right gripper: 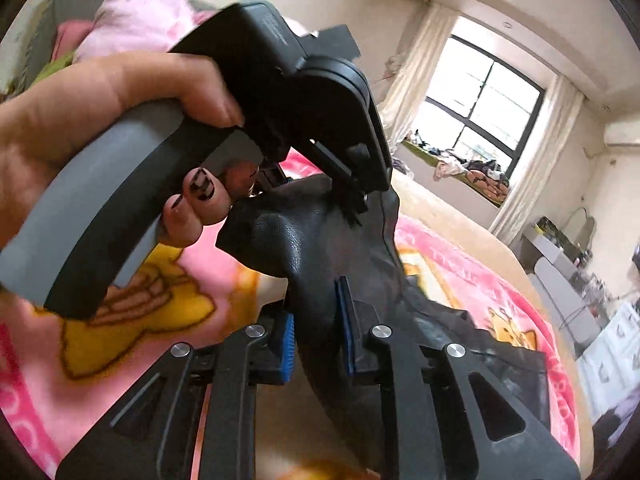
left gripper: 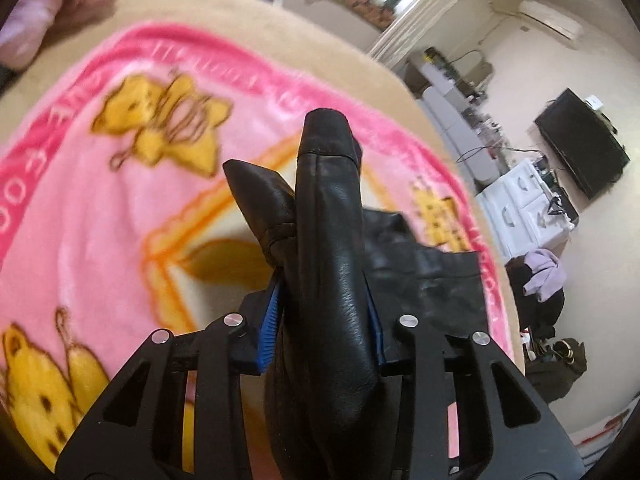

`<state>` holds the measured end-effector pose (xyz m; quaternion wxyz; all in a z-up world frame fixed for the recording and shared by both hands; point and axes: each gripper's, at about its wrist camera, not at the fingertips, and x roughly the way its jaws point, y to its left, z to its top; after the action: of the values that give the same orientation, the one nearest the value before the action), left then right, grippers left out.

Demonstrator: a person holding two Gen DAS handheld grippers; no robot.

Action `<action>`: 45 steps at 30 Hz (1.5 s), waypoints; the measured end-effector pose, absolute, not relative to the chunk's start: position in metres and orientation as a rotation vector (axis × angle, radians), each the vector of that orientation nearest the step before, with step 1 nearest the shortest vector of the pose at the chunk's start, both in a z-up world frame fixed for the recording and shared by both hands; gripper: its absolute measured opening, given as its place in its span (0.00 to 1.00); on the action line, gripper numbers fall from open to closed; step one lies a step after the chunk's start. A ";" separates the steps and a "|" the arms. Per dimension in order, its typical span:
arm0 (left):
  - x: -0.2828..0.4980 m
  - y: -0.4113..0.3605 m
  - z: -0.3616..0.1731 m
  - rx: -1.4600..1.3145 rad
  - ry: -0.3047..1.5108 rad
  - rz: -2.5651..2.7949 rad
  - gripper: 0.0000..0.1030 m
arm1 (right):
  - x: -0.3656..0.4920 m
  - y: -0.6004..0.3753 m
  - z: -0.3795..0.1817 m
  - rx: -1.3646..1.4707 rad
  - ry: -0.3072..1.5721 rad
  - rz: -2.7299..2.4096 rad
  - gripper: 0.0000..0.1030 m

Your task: Fold large clothes

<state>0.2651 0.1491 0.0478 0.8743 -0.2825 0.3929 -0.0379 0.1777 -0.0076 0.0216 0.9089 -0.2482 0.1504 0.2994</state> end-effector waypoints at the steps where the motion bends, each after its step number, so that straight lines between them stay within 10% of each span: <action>1: 0.266 0.138 0.058 -0.577 0.807 -0.082 0.26 | 0.178 -0.018 0.028 -0.492 0.309 0.608 0.16; 22: 0.321 -0.110 0.113 -0.212 0.835 -0.210 0.39 | 0.211 -0.240 0.043 -0.024 0.403 0.406 0.13; 37: 0.310 -0.091 0.078 -0.216 0.828 -0.115 0.61 | 0.244 -0.330 -0.030 0.555 0.771 0.455 0.14; 45: 0.293 -0.047 -0.005 -0.255 0.942 -0.022 0.63 | 0.248 -0.332 -0.035 0.617 0.841 0.465 0.49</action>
<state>0.2927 -0.0474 -0.0050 0.8832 -0.1227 0.4525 -0.0104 0.2476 -0.3324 -0.0353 0.8414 0.2918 0.3981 0.2202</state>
